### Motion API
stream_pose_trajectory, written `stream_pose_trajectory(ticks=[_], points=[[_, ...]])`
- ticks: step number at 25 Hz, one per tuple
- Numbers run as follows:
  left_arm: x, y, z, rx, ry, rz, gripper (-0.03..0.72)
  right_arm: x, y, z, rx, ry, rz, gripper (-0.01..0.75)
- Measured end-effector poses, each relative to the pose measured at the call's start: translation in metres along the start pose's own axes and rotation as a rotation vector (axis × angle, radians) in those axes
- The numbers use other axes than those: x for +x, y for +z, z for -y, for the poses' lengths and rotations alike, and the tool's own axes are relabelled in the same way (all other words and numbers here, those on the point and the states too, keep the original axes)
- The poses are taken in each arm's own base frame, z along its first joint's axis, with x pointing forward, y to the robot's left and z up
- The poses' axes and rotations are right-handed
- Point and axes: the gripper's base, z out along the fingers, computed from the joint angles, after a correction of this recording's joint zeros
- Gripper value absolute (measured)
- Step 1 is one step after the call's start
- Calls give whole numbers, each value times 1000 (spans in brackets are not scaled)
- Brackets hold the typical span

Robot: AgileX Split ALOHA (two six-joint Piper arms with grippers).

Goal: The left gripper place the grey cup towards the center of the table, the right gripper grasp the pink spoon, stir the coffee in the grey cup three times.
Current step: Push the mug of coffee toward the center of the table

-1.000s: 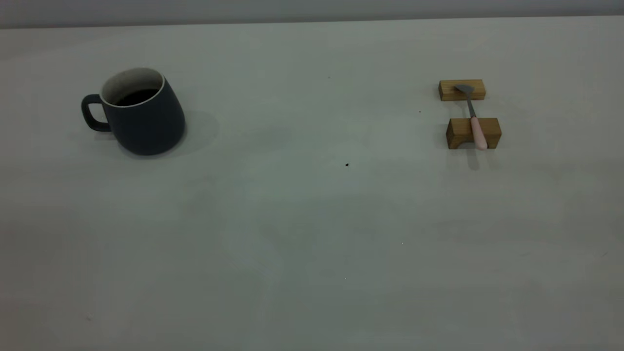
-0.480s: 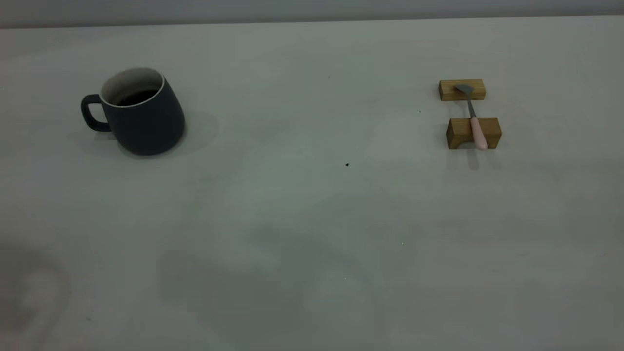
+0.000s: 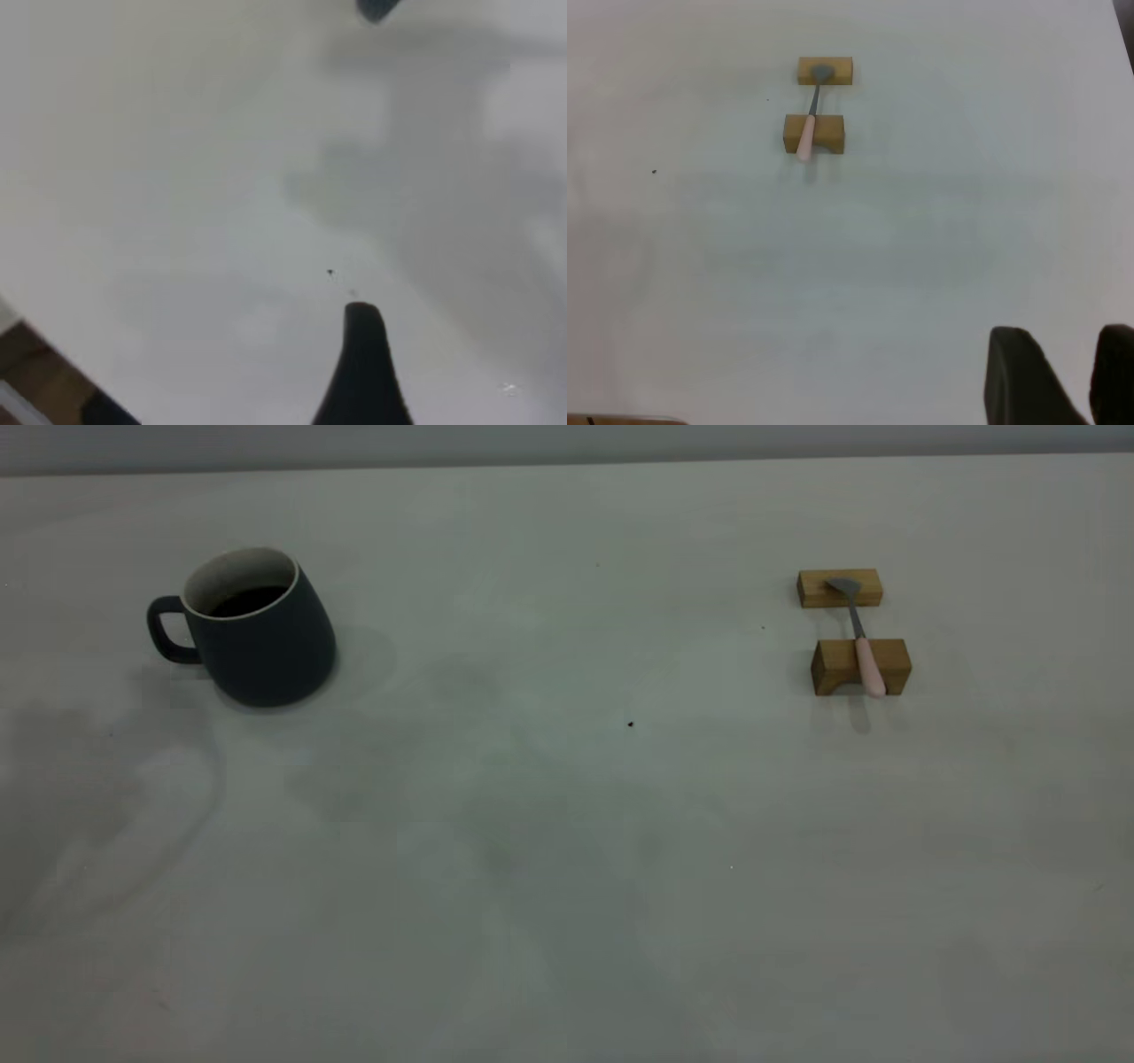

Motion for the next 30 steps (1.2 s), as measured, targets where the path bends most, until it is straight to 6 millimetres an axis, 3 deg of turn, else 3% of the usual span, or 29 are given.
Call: stream_pose_trajectory(ticks=[5, 9, 15, 24, 30], points=[[-20, 47, -14, 78, 196, -56, 661, 0, 0, 0, 0, 0, 0, 238], [-30, 74, -21, 100, 361, -57, 651, 0, 0, 0, 0, 0, 0, 238], [-54, 111, -27, 102, 469, -43, 646, 0, 0, 0, 0, 0, 0, 238], [-88, 145, -14, 114, 637, -24, 586, 0, 0, 0, 0, 0, 0, 238], [-102, 144, -5, 104, 681, -20, 427, 0, 0, 0, 0, 0, 0, 238]])
